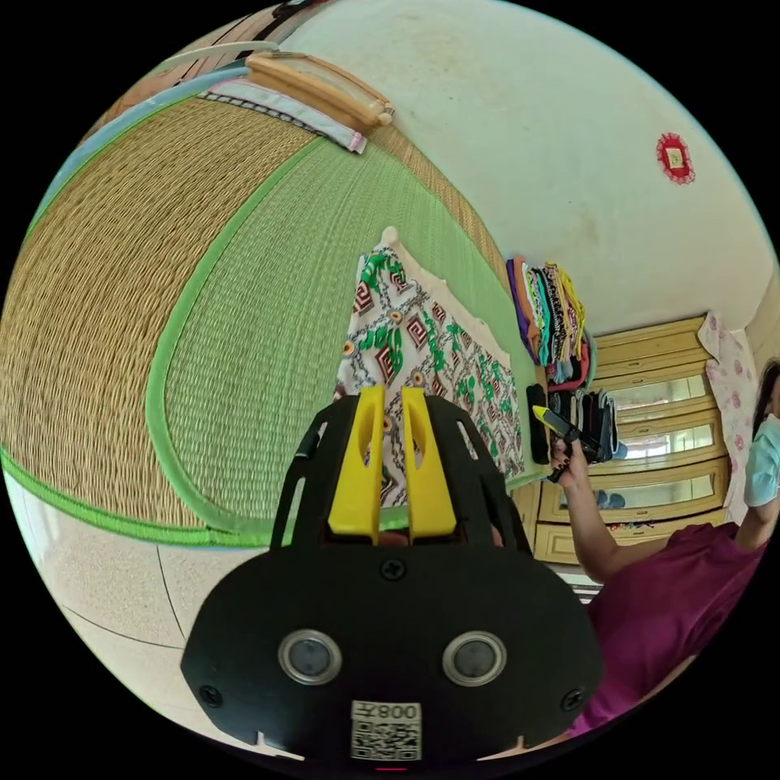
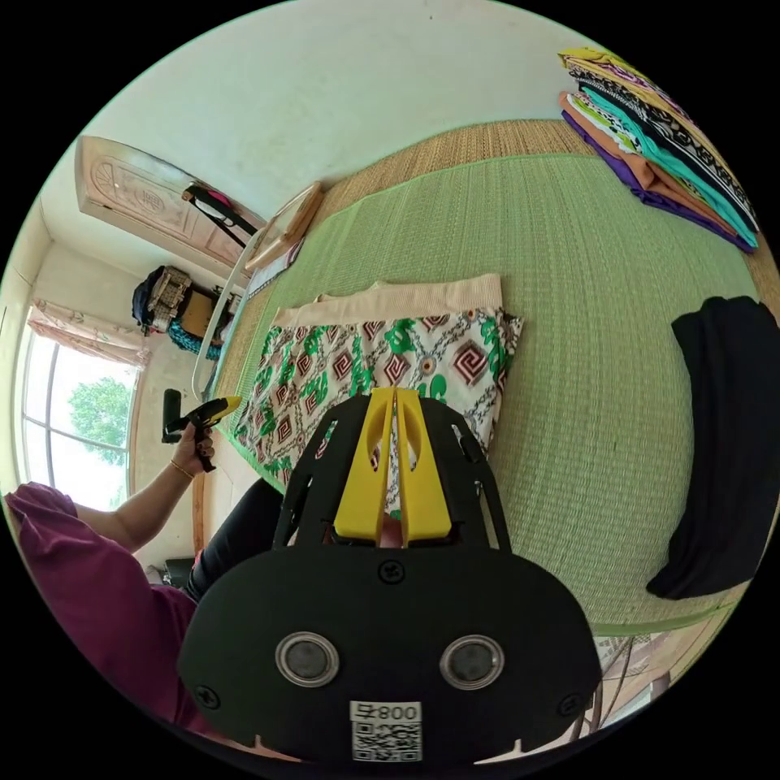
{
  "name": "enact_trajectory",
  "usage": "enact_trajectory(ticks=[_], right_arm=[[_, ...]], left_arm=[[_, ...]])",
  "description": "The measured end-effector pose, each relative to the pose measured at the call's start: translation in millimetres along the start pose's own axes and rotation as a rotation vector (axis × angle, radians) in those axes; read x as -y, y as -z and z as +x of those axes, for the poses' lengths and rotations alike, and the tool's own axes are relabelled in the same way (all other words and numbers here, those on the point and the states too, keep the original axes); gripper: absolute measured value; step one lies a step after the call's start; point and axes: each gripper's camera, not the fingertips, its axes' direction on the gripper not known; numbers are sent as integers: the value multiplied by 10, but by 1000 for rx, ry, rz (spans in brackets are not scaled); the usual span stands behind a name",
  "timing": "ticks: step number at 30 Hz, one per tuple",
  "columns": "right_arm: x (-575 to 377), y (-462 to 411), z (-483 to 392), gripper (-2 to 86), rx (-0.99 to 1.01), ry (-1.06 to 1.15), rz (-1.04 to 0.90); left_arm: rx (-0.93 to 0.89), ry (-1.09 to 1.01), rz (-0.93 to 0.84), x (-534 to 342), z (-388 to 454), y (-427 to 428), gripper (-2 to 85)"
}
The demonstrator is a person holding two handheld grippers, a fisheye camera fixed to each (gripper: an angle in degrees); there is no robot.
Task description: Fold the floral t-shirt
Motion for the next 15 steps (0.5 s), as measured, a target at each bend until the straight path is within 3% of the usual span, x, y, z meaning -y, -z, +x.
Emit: enact_trajectory(ticks=[6,10,12,15], right_arm=[[-525,45,-236,0,-98,-7,-51],[-675,-158,-365,0,-227,36,-113],[-742,-459,-324,1,-315,30,-206],[-824,-426,-333,1,-310,37,-152]], left_arm=[[241,-119,3,-348,559,7,8],[431,-216,-167,-479,863,-479,4],[425,-224,-91,-584,922,-543,3],[375,-171,-52,-679,936,-633,2]])
